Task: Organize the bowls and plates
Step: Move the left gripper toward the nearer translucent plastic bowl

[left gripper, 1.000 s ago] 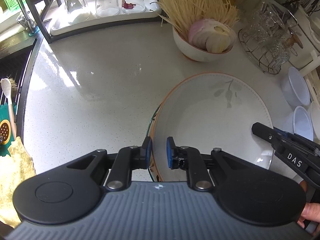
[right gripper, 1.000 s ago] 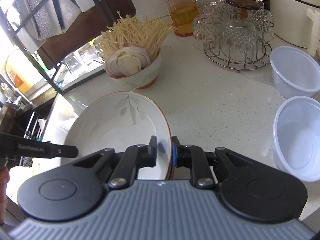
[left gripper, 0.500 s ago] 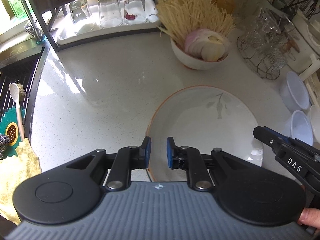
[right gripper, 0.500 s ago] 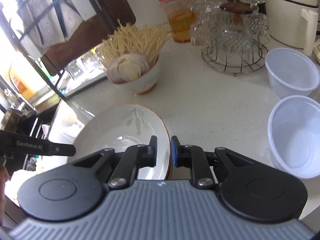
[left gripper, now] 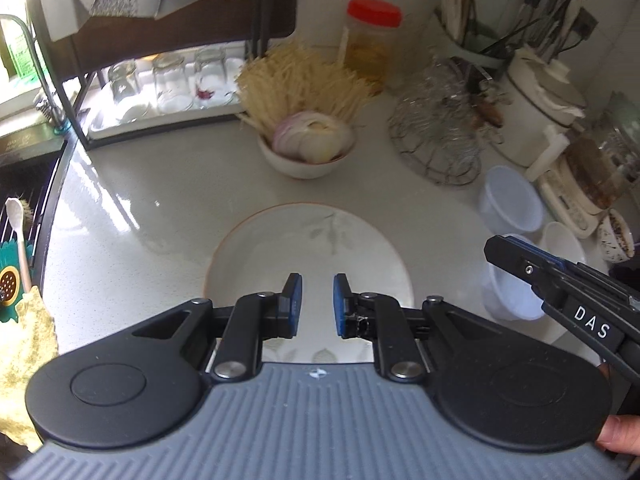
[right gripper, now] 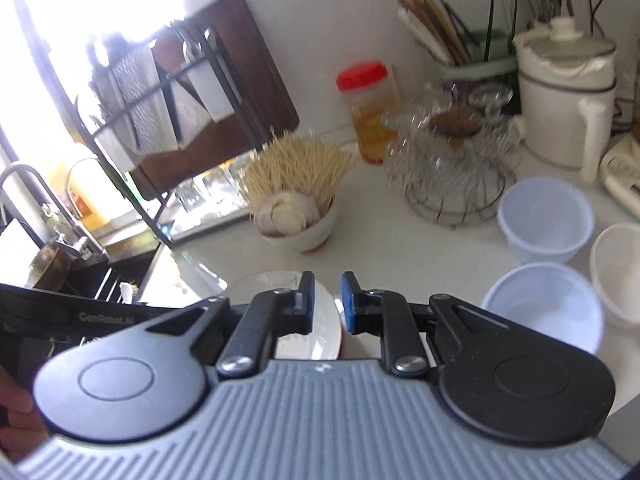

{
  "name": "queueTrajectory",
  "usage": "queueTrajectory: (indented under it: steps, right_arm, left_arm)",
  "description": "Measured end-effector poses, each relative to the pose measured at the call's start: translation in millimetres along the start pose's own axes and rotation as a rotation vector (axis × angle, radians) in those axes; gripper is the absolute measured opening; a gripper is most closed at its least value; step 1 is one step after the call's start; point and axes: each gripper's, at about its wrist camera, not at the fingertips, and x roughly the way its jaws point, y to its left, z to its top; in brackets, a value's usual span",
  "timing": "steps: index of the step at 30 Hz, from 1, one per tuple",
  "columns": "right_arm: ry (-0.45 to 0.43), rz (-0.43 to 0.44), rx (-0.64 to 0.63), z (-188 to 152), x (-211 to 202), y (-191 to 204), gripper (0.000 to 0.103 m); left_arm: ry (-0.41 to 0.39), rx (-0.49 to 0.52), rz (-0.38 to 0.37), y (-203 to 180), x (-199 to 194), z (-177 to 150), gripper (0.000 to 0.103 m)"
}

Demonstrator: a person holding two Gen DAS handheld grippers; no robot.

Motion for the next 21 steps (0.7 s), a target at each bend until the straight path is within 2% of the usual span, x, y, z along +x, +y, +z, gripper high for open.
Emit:
queueTrajectory:
  steps: [5, 9, 13, 21]
  right_arm:
    - [-0.025, 0.011, -0.008, 3, -32, -9, 0.019]
    - [-0.045, 0.0, -0.023, 2, -54, -13, 0.019]
    - [-0.056, -0.014, -0.004, -2, -73, -21, 0.019]
    - [-0.07, -0.062, 0.026, -10, -96, -35, 0.019]
  left_arm:
    - [-0.053, -0.001, -0.038, -22, -18, -9, 0.018]
    - [-0.056, 0.0, -0.074, -35, -26, -18, 0.018]
    - [-0.078, 0.046, -0.089, -51, -35, -24, 0.018]
    - [-0.098, 0.079, -0.149, -73, -43, -25, 0.018]
